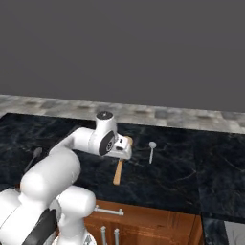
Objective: Organize the utensils by type. Pick up the wooden spoons from the counter and place them in the open cabinet. Then pick up the metallic utensils from the counter and place them in the open drawer.
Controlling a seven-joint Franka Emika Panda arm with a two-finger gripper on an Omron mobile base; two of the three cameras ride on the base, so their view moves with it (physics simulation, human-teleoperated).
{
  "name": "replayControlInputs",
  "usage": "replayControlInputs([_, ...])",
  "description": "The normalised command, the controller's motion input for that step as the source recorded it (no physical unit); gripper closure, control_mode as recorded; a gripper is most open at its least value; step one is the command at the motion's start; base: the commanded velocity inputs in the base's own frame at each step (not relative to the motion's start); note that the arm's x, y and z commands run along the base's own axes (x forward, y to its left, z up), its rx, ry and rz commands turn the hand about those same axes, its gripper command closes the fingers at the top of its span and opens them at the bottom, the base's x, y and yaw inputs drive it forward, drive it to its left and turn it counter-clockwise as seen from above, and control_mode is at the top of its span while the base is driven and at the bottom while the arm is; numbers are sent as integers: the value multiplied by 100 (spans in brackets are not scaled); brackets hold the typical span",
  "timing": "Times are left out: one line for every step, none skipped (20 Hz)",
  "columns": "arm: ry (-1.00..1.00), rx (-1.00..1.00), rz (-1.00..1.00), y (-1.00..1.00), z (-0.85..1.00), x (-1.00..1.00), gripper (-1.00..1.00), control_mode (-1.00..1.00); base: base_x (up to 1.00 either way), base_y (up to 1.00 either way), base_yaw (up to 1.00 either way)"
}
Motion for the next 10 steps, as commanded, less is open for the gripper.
replayControlInputs([11, 0, 0, -1, -54, 68, -100, -100, 0, 0, 0])
replayControlInputs([7, 0, 0, -1, -55, 66, -100, -100, 0, 0, 0])
replayControlInputs([9, 0, 0, -4, -52, 61, -100, -100, 0, 0, 0])
replayControlInputs([11, 0, 0, -9, -50, 57, -100, -100, 0, 0, 0])
replayControlInputs([11, 0, 0, -10, -48, 52, -100, -100, 0, 0, 0])
replayControlInputs([13, 0, 0, -13, -47, 50, -100, -100, 0, 0, 0])
replayControlInputs([13, 0, 1, -13, -47, 46, -100, -100, 0, 0, 0])
replayControlInputs([7, 0, 2, -11, -46, 39, -100, -100, 0, 0, 0])
replayControlInputs([6, 0, 3, -13, -45, 36, -100, -100, 0, 0, 0])
replayControlInputs([5, 0, 3, -13, -44, 30, -100, -100, 0, 0, 0])
